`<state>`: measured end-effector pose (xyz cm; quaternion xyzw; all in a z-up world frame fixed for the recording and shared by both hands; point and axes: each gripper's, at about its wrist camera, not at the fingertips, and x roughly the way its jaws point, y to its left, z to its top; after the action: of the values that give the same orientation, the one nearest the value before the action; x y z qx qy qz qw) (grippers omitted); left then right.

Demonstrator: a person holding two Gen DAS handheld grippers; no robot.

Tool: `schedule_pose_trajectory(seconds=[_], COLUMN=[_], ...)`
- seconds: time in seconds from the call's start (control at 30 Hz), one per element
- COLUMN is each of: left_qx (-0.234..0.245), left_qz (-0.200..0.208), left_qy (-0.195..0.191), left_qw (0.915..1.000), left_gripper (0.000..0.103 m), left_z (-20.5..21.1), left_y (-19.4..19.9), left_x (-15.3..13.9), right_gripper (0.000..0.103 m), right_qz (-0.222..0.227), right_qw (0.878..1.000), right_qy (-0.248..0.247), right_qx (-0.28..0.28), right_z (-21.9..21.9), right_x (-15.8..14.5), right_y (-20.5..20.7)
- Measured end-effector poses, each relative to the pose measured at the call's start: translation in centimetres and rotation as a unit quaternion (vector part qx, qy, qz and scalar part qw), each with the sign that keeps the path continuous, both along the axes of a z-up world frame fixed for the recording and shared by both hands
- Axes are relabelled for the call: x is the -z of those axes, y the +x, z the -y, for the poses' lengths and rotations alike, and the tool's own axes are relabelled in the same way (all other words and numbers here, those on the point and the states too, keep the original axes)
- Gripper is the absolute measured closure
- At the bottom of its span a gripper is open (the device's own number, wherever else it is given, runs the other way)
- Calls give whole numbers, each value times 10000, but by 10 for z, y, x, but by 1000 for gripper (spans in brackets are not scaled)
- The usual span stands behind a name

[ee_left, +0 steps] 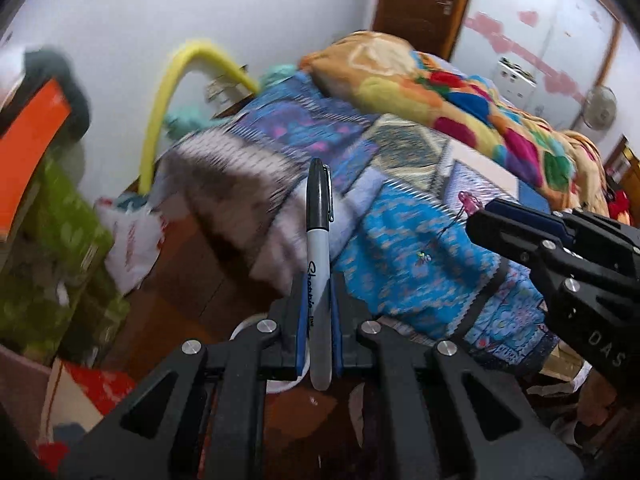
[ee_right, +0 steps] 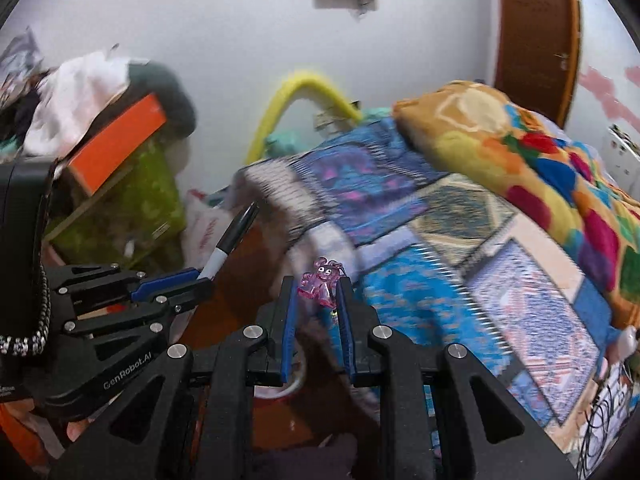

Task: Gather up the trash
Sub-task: 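Carry the marker and keychain in both tools over the bin, then open both tools to drop the marker and keychain into the bin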

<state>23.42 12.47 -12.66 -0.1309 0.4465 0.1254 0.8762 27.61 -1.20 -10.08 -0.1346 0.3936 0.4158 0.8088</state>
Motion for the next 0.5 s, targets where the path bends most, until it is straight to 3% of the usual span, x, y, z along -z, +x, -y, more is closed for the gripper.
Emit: schedule_pose_trajectory(seconds=[0.3, 0.5], left_qx=[-619, -942], left_qz=[-707, -1222], left_qy=[-323, -739], left_qw=[9951, 9853], left_gripper=[94, 94], left_z=[-65, -87], left_y=[-50, -56], left_x=[67, 128], right_gripper=[85, 85], right_qz=[-580, -1395], right_qw=[9959, 9837], right_qy=[-424, -907], right_qx=[-543, -684], right_z=[-69, -106], right_x=[58, 116], right_y=[-29, -23])
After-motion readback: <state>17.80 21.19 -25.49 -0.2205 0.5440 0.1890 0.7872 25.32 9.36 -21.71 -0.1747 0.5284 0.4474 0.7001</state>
